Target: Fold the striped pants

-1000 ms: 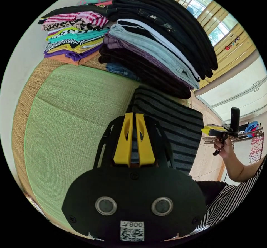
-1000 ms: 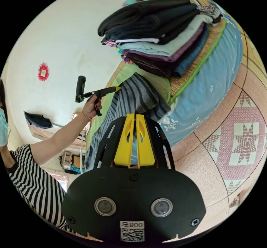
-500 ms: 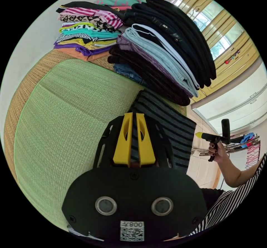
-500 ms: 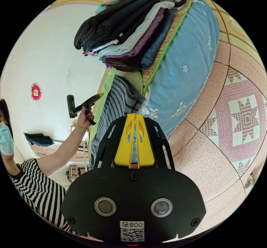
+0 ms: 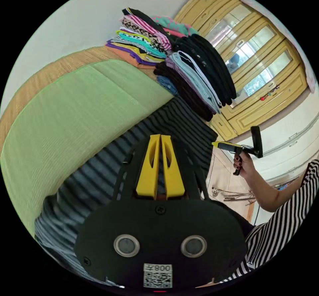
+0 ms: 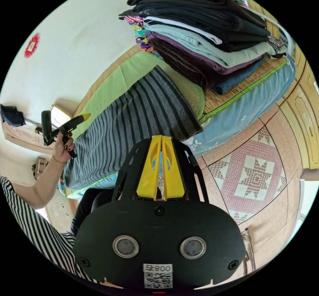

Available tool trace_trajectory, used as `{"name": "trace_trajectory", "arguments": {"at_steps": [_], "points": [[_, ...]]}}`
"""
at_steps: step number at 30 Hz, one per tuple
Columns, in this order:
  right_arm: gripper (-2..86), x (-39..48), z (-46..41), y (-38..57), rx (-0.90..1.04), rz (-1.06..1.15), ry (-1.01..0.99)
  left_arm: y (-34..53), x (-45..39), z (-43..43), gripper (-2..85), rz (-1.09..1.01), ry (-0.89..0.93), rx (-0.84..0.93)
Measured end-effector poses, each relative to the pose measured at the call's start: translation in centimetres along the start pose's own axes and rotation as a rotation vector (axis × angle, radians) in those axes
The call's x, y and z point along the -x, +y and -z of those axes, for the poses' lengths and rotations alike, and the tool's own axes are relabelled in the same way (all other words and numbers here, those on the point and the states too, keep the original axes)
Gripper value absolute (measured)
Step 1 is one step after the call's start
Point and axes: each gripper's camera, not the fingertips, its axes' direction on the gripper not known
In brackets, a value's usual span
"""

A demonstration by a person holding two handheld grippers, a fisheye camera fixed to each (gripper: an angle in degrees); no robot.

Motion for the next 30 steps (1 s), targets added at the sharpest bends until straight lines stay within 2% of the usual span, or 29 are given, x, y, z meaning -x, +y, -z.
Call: {"name": "trace_trajectory", "arguments": {"at_steps": [2, 4, 7, 9, 10, 16, 17, 21, 23, 26, 28, 30], "points": [[0.0, 2.8, -0.4, -0.3, 0.004, 0.071, -0.067, 3.7, 2.6, 4.8, 1.1, 0.094, -0.079, -0.04], [0.0, 7.9, -2.1, -1.4, 0.039, 0.199, -0.201, 8.7, 6.6, 10.5, 1.1, 0.272, -0.206, -0.052], [0.1, 16.3, -5.6, -3.1, 0.123, 0.4, -0.349, 14.9, 11.1, 14.5, 0.6, 0.51, -0.357, 0.045], [0.2, 21.5, -8.6, -3.6, 0.205, 0.517, -0.416, 17.7, 12.7, 15.8, 0.4, 0.575, -0.247, 0.061], [0.3, 24.7, -10.8, -3.8, 0.283, 0.578, -0.447, 18.8, 12.9, 17.4, 0.4, 0.604, -0.194, 0.008], [2.8, 37.0, -16.8, -6.3, 0.375, 0.752, -0.466, 18.6, 13.0, 25.7, 1.0, 0.511, -0.249, -0.137], [3.3, 38.1, -17.3, -6.7, 0.378, 0.775, -0.458, 18.6, 13.3, 26.0, 0.9, 0.509, -0.24, -0.126], [6.8, 45.8, -21.1, -9.8, 0.434, 0.88, -0.422, 20.3, 14.2, 25.0, 0.4, 0.488, -0.27, 0.11], [7.4, 48.3, -23.2, -10.8, 0.456, 0.909, -0.361, 21.3, 13.3, 26.2, 0.3, 0.474, -0.3, 0.045], [7.7, 51.6, -27.2, -11.9, 0.578, 0.934, -0.319, 22.1, 13.1, 28.1, 0.2, 0.483, -0.287, 0.019], [6.8, 53.4, -29.8, -11.5, 0.761, 0.929, -0.42, 22.7, 13.0, 29.7, 0.2, 0.476, -0.273, 0.004], [5.6, 54.0, -29.8, -10.8, 0.795, 0.93, -0.488, 23.2, 12.8, 31.1, 0.2, 0.476, -0.264, -0.006]]}}
